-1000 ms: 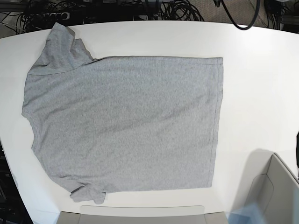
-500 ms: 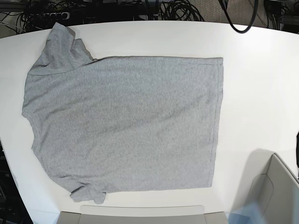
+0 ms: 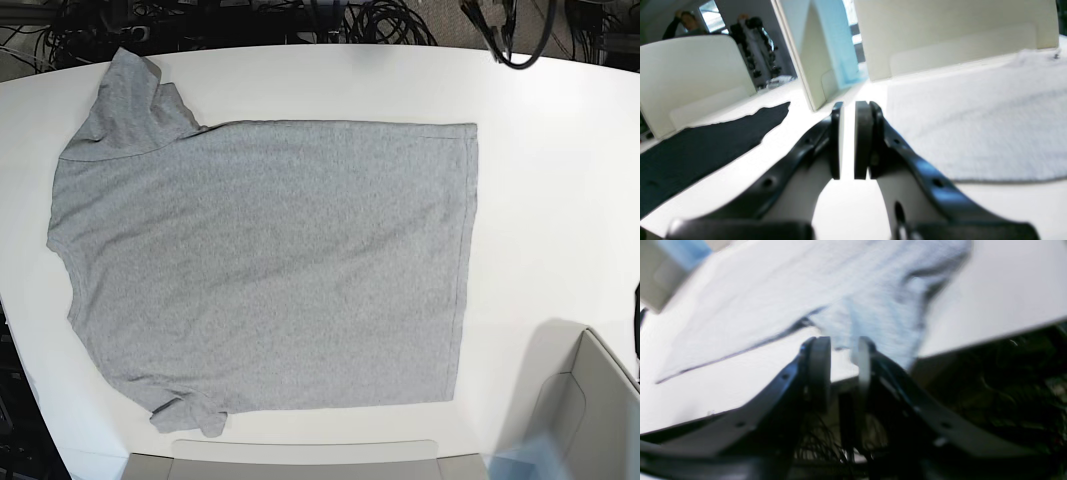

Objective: Fold the T-shirt properly
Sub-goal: 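Lower both grippers onto the shirt's shoulder corners and close them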

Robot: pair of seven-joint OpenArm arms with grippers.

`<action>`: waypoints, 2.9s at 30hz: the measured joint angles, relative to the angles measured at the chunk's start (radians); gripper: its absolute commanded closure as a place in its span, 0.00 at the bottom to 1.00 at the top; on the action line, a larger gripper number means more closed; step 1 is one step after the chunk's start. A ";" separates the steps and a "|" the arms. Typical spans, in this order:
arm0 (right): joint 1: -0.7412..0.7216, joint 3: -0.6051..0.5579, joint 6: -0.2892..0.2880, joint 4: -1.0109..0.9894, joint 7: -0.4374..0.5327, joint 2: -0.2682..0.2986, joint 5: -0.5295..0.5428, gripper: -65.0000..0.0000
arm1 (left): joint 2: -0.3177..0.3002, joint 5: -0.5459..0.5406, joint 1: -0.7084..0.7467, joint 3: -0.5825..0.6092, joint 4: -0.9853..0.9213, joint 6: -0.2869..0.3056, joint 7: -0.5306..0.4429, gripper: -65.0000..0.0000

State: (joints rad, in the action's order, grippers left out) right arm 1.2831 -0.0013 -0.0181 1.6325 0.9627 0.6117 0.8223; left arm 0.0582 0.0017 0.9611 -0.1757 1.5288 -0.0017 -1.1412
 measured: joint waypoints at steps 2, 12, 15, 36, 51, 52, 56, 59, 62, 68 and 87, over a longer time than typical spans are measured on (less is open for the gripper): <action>-0.001 0.002 0.003 -0.003 0.002 0.030 0.070 0.59 | 0.001 0.001 0.000 0.001 0.035 -0.001 0.053 0.89; -0.011 -0.008 0.004 -0.081 0.003 0.215 0.383 0.52 | 0.003 0.001 -0.011 0.001 0.075 0.002 0.177 0.89; -0.044 -0.010 0.003 -0.103 -0.002 0.243 0.445 0.52 | 0.003 0.000 -0.025 0.001 0.075 0.002 0.196 0.89; -0.489 -0.006 -0.162 -0.191 -0.611 0.068 0.484 0.52 | -0.005 -0.001 -0.065 0.001 0.075 0.002 0.207 0.89; -0.409 0.229 -0.144 -0.224 -0.656 0.001 0.487 0.52 | -0.005 0.000 -0.089 0.001 0.076 0.002 0.282 0.89; -0.412 0.229 -0.148 -0.232 -0.657 0.003 0.483 0.52 | -0.005 0.000 -0.089 0.001 0.075 0.002 0.290 0.89; -0.426 0.188 -0.149 -0.265 -0.619 0.009 0.485 0.52 | -0.005 0.001 -0.089 0.001 0.076 0.002 0.299 0.89; -0.458 0.130 -0.165 -0.267 -0.607 0.012 0.484 0.52 | -0.004 0.000 -0.089 0.001 0.076 0.002 0.301 0.89; -0.481 0.059 -0.178 -0.265 -0.572 0.016 0.466 0.52 | 0.000 0.001 -0.089 0.001 0.105 0.002 0.316 0.89; -0.494 0.011 -0.192 -0.260 -0.549 0.002 0.404 0.52 | 0.000 -0.005 -0.083 0.044 0.268 0.002 0.526 0.89; -0.470 0.016 -0.208 -0.260 -0.552 0.005 0.404 0.52 | -0.186 -0.814 -0.216 0.030 0.438 0.187 1.461 0.71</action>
State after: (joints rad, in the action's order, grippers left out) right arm 0.8131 0.0147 -0.2256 1.3727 0.4110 0.6163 1.2259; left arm -0.1276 -0.8127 0.7452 -0.1459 1.9671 0.1848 0.3195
